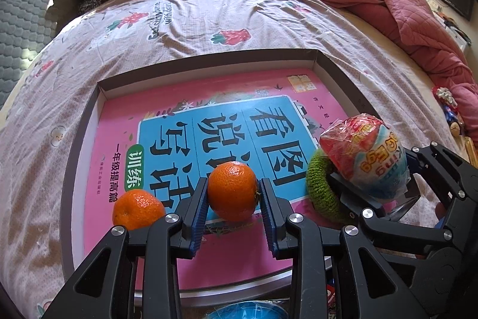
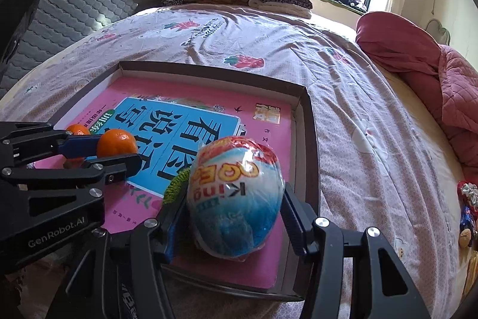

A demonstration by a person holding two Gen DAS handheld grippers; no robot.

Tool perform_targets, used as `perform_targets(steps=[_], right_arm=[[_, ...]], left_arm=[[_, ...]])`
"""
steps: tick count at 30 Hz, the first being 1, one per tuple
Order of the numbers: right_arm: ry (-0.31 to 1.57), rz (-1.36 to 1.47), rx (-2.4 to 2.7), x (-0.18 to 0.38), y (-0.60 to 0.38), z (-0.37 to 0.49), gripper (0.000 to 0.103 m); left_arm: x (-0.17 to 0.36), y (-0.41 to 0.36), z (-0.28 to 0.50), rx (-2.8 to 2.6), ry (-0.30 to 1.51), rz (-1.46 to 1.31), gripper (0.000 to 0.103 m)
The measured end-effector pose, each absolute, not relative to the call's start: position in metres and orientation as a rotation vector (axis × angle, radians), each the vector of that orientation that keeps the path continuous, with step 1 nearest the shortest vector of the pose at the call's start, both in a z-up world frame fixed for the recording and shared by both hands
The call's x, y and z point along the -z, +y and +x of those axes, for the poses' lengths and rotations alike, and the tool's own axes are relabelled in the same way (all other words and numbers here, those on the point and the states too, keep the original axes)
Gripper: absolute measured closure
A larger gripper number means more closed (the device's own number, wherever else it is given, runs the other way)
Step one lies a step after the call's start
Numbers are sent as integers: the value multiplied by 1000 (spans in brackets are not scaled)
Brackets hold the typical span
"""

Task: Organize objects
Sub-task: 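Lower the orange onto the pink book with left while right lowers the King bag onto the green ring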

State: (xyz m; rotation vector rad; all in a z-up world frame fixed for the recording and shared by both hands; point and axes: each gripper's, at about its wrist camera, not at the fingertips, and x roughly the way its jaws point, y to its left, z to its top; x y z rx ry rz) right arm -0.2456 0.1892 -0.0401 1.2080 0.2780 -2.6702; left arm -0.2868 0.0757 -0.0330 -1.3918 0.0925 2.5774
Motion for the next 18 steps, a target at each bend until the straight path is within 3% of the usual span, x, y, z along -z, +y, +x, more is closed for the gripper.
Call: perform_targets(steps=[18], right_arm=[[266, 1226, 2689, 37, 194, -242, 46]], left_arm=[[34, 74, -285, -2561, 77, -1422, 68]])
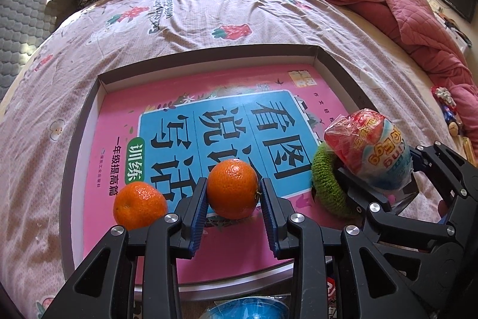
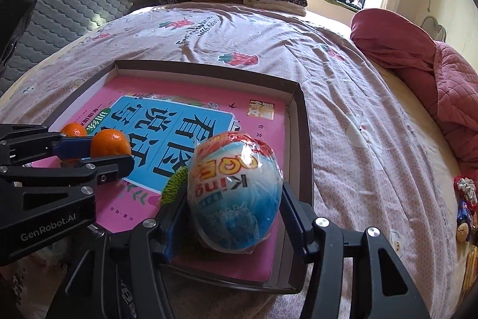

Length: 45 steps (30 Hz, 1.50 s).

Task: Organize objects
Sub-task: 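Lower the orange onto the pink book with left while right lowers the King bag onto the green ring, then open left gripper releasing the orange while right opens releasing the King bag, then withdraw both grippers up and back from the tray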

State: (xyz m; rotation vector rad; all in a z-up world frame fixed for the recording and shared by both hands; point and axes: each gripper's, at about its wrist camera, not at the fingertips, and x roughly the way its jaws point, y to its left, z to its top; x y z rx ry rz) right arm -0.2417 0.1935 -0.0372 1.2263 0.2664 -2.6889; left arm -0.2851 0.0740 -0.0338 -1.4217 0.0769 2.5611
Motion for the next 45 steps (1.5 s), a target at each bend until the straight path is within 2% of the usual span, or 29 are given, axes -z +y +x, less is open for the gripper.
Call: perform_targets(steps=[16, 20, 28, 30, 32, 45], right_arm=[[208, 1211, 2681, 27, 198, -235, 39], [205, 1206, 2684, 23, 199, -233, 39], [200, 1191, 2694, 16, 198, -227, 39], [195, 1182, 2696, 13, 198, -226, 39], [191, 1174, 2699, 11, 198, -224, 39], [171, 1144, 2718, -3, 199, -214, 39]], left_arm=[[32, 73, -280, -2549, 83, -1450, 68], [29, 74, -277, -2560, 97, -1442, 61], [25, 69, -273, -2571, 87, -1443, 60], [23, 67, -272, -2573, 81, -1442, 52], [21, 66, -271, -2583, 83, -1435, 48], [5, 60, -261, -2604, 44, -1397, 47]])
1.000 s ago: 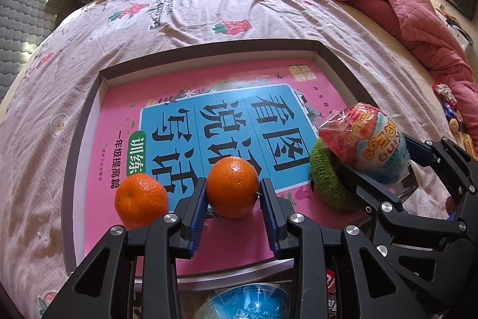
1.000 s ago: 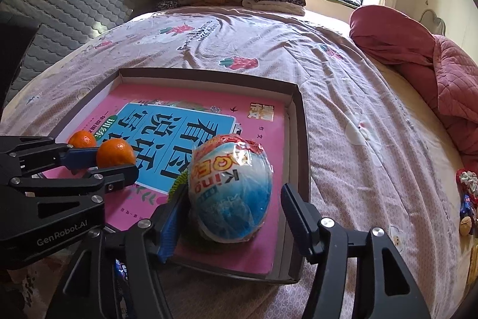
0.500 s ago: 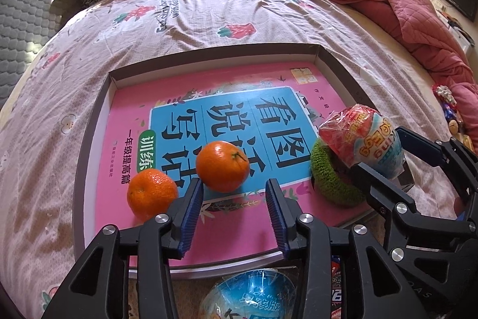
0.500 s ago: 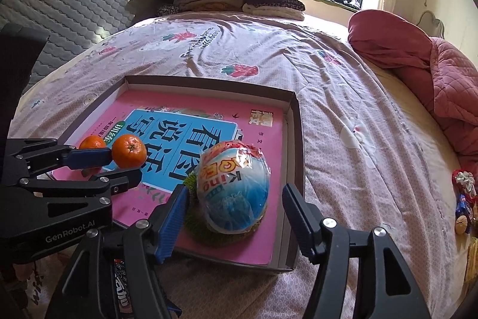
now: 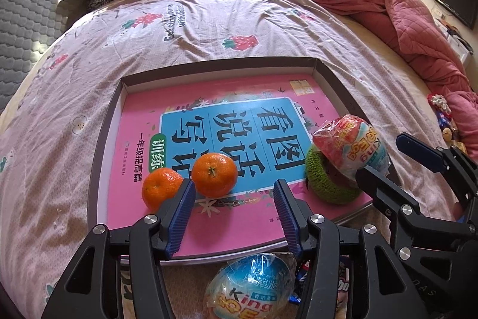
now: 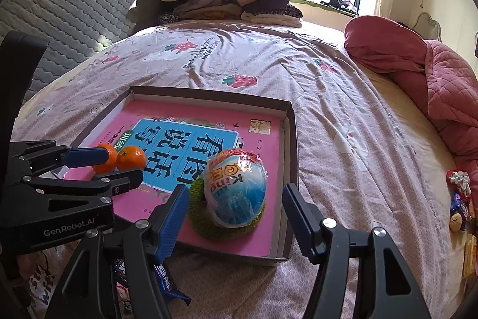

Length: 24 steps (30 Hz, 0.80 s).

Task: Organize objects
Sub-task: 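Withdraw both grippers up and back from the tray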

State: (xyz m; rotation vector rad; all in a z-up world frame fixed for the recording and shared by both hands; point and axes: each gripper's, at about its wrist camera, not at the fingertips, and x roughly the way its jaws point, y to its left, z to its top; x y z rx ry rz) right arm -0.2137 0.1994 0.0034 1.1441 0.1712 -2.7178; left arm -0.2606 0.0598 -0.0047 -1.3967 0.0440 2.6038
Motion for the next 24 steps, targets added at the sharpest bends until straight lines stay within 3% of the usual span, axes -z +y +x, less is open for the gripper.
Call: perform_targets(steps=[24], right_arm=[[163, 1058, 2755, -35, 196, -190, 39]], left_arm=[[-32, 50, -226, -2657, 38, -1297, 37]])
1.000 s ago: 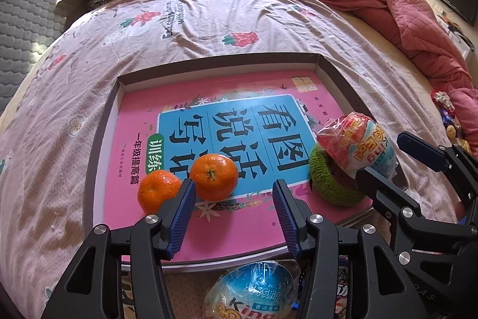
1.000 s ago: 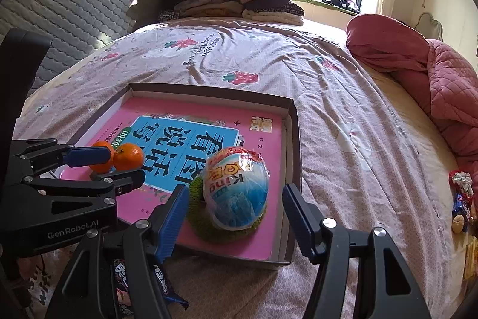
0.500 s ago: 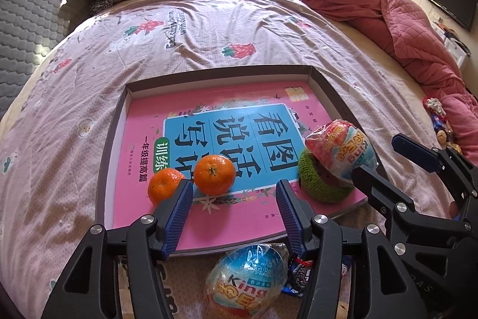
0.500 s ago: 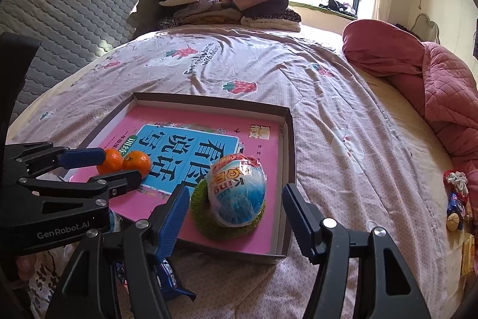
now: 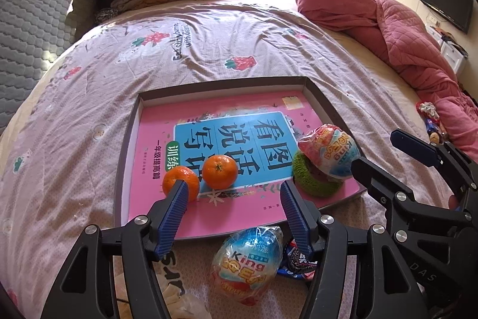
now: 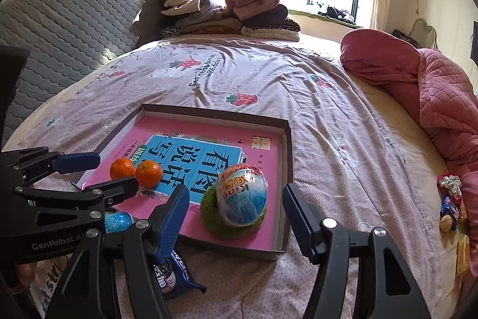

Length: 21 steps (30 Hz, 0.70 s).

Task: Organize objects
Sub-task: 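Withdraw both grippers up and back from the tray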

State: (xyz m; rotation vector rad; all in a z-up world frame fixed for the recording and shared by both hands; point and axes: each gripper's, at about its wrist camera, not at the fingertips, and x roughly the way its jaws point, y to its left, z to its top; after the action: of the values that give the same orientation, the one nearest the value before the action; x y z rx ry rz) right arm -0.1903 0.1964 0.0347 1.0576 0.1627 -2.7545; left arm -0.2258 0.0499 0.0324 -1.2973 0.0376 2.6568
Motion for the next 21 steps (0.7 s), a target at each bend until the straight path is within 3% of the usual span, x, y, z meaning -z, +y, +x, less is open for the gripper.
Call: perform_targets(steps=[21], right_arm=[[162, 977, 2785, -71, 189, -164, 39]], left_arm=[[-73, 33, -191, -2722, 31, -1195, 29]])
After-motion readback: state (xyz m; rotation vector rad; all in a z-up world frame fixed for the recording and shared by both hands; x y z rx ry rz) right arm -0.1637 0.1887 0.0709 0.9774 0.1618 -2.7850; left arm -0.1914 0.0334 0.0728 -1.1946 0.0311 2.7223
